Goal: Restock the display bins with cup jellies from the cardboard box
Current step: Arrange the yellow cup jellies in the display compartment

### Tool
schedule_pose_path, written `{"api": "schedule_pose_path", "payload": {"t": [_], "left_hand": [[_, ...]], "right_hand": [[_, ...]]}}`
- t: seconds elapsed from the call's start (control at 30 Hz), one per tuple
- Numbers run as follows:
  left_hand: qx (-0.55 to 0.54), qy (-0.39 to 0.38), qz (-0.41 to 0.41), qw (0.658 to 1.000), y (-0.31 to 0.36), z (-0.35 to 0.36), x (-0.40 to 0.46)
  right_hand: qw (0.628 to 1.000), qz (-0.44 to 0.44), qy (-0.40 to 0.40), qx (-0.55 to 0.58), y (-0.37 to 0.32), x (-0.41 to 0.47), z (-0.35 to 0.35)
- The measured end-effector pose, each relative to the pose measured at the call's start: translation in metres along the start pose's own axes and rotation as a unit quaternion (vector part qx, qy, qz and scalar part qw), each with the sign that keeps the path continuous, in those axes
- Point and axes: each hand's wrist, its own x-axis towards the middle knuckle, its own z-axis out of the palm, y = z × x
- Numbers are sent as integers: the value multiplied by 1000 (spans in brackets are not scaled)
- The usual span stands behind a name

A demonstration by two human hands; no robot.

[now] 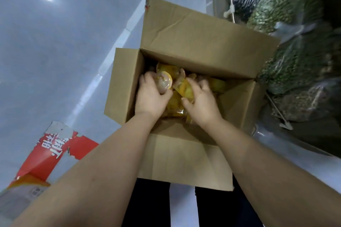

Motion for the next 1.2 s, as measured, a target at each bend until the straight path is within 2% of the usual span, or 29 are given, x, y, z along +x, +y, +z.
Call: {"api": "schedule_pose_path", "payload": {"t": [0.1,0.27,0.33,0.43,0.57,0.8,1.03,1.1,1.2], "left_hand": [[-76,-3,24,997,37,-38,-32],[-178,-33,86,980,129,-135,-117],[-216,-47,112,969,176,-179,-154],[-225,-30,183,957,247,-237,-204],[-262,-57,247,931,342,-287,-264],[-297,-155,348,875,498,-290,-327],[-269,-217,426,837,605,-247,-356],[-251,-223,443,831,623,-237,-354],[-205,-216,475,828,648,-221,-349]], "right_hand": [[993,57,32,103,-18,-52,-30],[969,55,105,219,-82,-160,-120],[955,27,134,263,-117,-205,-171],[937,-44,201,281,-164,-268,-255],[903,-107,265,323,-201,-339,-358],[848,-161,346,366,-178,-419,-495],[771,-189,401,457,-115,-434,-575],[767,-171,423,451,-95,-437,-595],[786,-118,451,406,-61,-439,-630]]}}
